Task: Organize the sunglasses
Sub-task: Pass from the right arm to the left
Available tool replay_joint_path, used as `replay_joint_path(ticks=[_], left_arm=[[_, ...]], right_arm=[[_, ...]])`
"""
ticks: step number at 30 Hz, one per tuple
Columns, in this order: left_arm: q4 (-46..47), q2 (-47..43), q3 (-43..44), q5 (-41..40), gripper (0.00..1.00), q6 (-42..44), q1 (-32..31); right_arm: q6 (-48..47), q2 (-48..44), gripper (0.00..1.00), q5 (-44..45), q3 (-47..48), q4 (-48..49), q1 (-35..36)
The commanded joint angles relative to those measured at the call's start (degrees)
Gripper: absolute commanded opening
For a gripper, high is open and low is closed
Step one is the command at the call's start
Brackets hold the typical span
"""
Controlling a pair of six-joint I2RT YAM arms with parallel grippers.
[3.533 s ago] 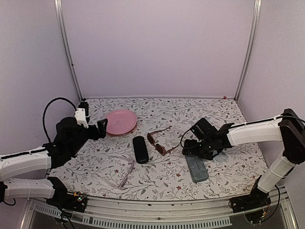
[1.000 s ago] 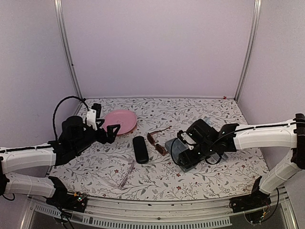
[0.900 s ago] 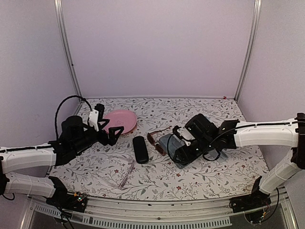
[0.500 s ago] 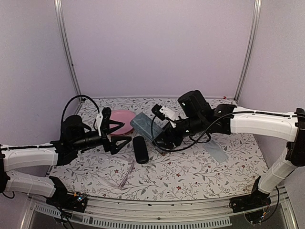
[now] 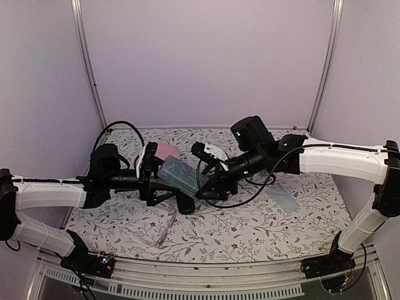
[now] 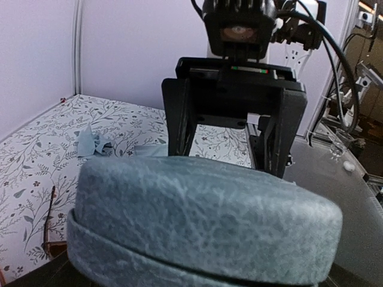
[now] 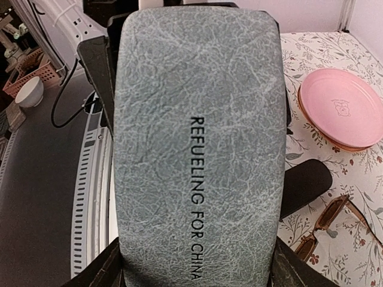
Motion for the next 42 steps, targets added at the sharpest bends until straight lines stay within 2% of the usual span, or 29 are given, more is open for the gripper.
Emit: replay_joint_path(ticks=[1,7,9,15,19,28,30,31,32,34,35,39,42], left_arm=[[2.40,0.93,2.02,6.23,0.99,-0.52,-0.67],[2.73,0.63,1.93,7.01,0.98,-0.49,-0.67],[3.13,0.84,1.87,7.37,0.94,-0.25,-0.67],[2.72,2.42,2.88,8.61,0.79,-0.41,-0.66],[2.65,3.14,3.03,9.18,0.77,-0.51,-0.65],[2.77,3.26,3.23,9.38,0.53,-0.51,-0.67],[2.69,3.25,3.41,9.39,0.44,-0.51,-0.64],[2.66,3.26,3.56,9.38,0.36,-0.51,-0.67],[2.55,3.33,3.74,9.38,0.27,-0.51,-0.67],[1.47,3.56,4.46,8.95,0.01,-0.47,-0.65],[-0.20,3.67,4.88,8.28,0.00,-0.50,-0.67],[-1.72,3.88,5.36,7.16,0.00,-0.25,-0.67],[-1.75,4.01,5.52,6.58,0.00,-0.01,-0.67]], right_arm=[[-3.67,0.89,0.53,-4.49,2.06,1.60,0.25],[-4.66,1.64,0.53,-7.10,2.23,1.14,-0.71],[-4.56,2.03,0.53,-8.11,2.34,1.05,-1.10],[-4.21,2.24,0.53,-10.89,2.16,1.05,-2.24],[-4.03,2.36,0.53,-11.34,1.98,1.03,-2.61],[-3.20,3.01,0.54,-11.76,1.78,1.05,-2.75],[-2.69,3.30,0.57,-11.66,1.95,1.05,-2.86],[-2.29,3.43,0.59,-11.51,2.15,1.00,-2.89],[-2.01,3.52,0.62,-11.30,2.26,1.04,-2.90],[-0.97,3.78,0.68,-10.29,2.60,1.00,-2.82],[-0.46,3.89,0.71,-10.05,2.74,1.04,-2.86],[0.95,4.22,0.91,-9.27,2.90,1.34,-2.86],[1.39,4.42,0.94,-8.85,3.10,1.61,-2.88]])
